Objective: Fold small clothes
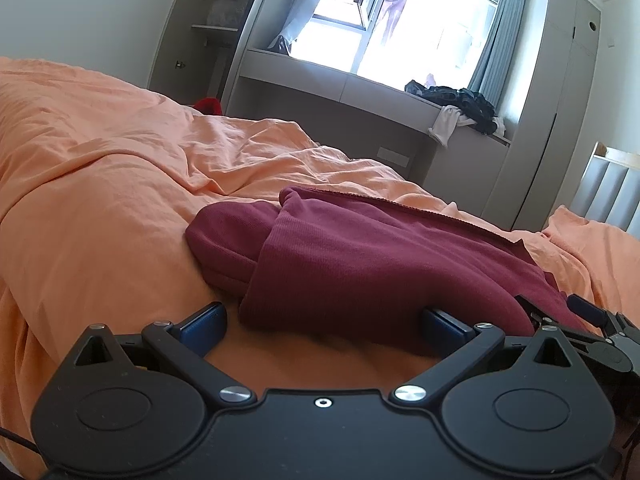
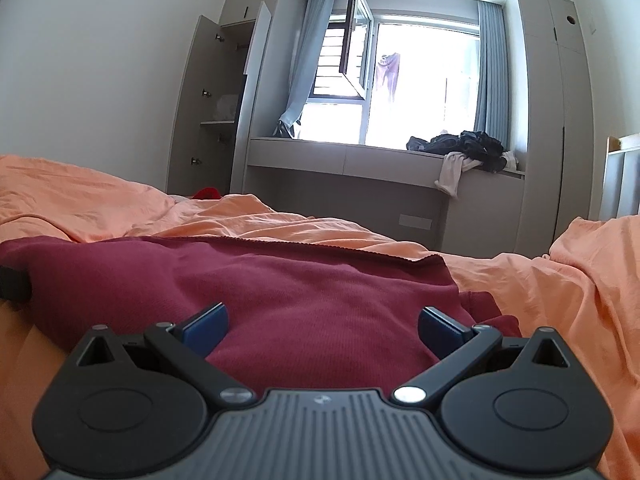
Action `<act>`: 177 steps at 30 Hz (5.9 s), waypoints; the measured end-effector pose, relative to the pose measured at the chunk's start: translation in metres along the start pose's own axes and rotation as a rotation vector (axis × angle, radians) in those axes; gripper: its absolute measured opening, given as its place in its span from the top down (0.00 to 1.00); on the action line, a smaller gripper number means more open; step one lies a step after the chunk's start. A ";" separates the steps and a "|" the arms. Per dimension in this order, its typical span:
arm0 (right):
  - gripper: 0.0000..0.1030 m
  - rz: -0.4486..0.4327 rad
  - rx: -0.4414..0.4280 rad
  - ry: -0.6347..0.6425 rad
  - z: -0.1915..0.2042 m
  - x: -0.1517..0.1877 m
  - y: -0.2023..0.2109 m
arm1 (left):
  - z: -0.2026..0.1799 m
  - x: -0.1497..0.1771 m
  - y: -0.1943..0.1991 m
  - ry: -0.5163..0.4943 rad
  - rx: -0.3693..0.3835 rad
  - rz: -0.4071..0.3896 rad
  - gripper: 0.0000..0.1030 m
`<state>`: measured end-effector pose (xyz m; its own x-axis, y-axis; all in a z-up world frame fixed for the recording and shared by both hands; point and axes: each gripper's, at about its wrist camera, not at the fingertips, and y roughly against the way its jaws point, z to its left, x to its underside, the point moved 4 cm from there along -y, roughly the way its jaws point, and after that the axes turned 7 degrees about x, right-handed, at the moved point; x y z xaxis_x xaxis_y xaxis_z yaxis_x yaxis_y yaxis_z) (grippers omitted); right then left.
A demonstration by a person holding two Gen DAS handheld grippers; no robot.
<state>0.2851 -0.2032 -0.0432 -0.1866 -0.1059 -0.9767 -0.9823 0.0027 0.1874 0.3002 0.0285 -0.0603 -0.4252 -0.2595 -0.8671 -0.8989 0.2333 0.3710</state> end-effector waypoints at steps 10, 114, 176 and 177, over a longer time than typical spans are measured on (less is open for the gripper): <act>0.00 0.000 0.000 0.000 -0.001 0.001 0.001 | 0.004 0.003 0.005 0.035 0.060 0.003 0.00; 0.29 0.234 -0.341 -0.625 -0.196 -0.004 -0.045 | -0.250 0.056 -0.023 -0.861 0.233 0.019 0.77; 0.00 0.287 -0.256 -0.470 -0.223 0.011 -0.018 | -0.179 -0.028 -0.055 -0.256 0.115 0.132 0.00; 0.00 0.308 -0.261 -0.443 -0.220 0.013 -0.016 | -0.176 -0.024 -0.056 -0.244 0.116 0.140 0.00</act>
<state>0.3024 -0.4232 -0.0355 -0.5070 0.2860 -0.8131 -0.8554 -0.2826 0.4340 0.3425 -0.1430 -0.0018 -0.4935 0.0122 -0.8697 -0.8091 0.3605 0.4641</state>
